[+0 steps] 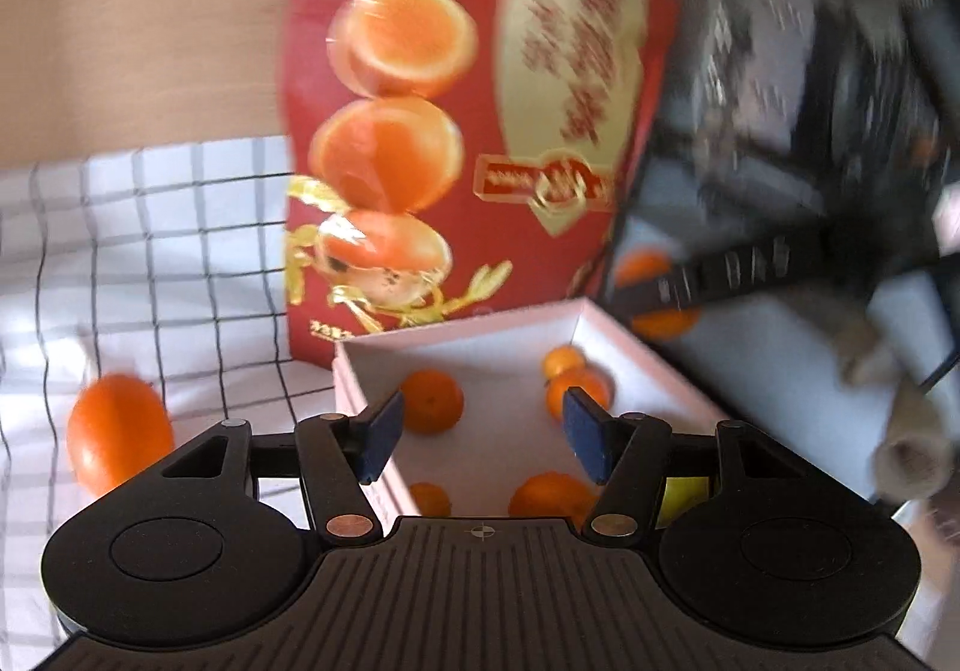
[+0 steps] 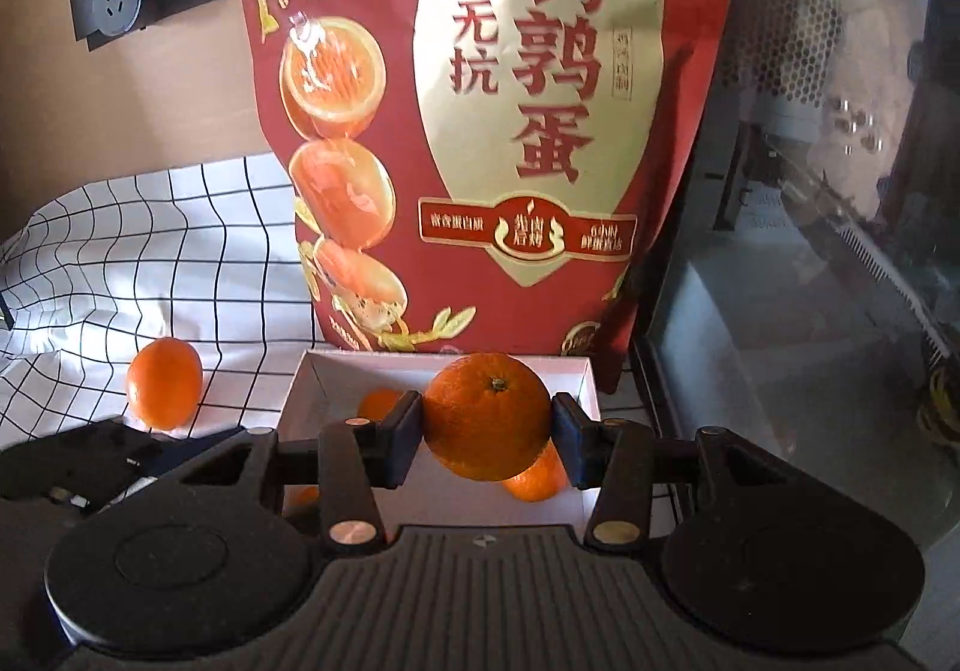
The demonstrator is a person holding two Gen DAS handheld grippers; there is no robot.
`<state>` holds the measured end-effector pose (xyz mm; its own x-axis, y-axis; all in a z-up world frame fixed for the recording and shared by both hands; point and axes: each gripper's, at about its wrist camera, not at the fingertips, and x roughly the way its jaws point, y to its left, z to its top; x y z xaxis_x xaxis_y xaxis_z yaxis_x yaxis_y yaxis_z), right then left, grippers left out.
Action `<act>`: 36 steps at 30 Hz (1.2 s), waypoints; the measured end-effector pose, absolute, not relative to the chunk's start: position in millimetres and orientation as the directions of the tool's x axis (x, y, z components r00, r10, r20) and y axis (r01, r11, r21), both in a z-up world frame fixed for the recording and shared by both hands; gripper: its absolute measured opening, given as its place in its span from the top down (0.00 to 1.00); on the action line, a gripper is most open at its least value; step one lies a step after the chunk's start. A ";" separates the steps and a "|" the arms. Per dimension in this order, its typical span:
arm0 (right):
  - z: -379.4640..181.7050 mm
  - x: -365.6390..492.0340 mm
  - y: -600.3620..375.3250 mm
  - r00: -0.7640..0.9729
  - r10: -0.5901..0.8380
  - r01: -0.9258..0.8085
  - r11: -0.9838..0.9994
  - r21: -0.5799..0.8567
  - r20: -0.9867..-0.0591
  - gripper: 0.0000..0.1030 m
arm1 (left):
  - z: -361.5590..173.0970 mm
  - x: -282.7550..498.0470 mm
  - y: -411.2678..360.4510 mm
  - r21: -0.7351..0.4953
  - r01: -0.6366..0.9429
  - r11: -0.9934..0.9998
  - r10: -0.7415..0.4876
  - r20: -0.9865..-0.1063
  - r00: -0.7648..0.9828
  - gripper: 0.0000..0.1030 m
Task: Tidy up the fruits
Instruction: 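Release the pear into the pink box with the left gripper while the right gripper drops its mandarin inside, then grasp a large orange from the cloth with the left gripper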
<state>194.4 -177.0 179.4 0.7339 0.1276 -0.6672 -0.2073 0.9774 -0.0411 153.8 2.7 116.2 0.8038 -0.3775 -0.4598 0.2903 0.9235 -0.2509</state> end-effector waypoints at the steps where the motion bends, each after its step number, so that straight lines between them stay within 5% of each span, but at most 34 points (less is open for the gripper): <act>1: 176.3 195.0 -177.9 0.729 0.127 -0.206 0.978 -0.038 -0.673 0.55 | 112.4 147.1 19.5 -0.318 0.274 0.907 -0.395 -0.423 0.815 0.38; 8: 138.3 211.7 -175.8 0.643 0.147 -0.195 0.981 0.025 -0.752 0.55 | 71.8 110.6 99.8 -0.441 0.048 0.896 -0.208 -0.320 0.924 0.38; 14: 100.8 225.0 -151.8 0.586 0.141 -0.205 0.979 0.022 -0.798 0.55 | 43.7 109.4 160.1 -0.457 -0.164 0.874 -0.028 -0.386 0.922 0.38; 19: 79.8 228.0 -138.4 0.562 0.125 -0.228 0.974 -0.008 -0.817 0.49 | 35.8 112.4 185.8 -0.482 -0.253 0.839 0.035 -0.417 0.908 0.38; 25: 104.0 196.9 -150.6 0.615 0.189 -0.279 0.960 0.013 -0.766 0.38 | 33.7 128.2 178.5 -0.513 -0.174 0.841 -0.059 -0.406 0.912 0.38; 33: 141.7 109.8 -182.9 0.698 0.266 -0.378 0.926 -0.027 -0.665 0.29 | 58.7 167.8 133.2 -0.163 -0.115 0.980 0.029 -0.456 0.889 0.38; 36: 139.6 79.7 -196.0 0.716 0.279 -0.406 0.912 -0.056 -0.640 0.27 | 56.8 182.5 126.1 -0.125 -0.084 0.989 0.007 -0.518 0.856 0.38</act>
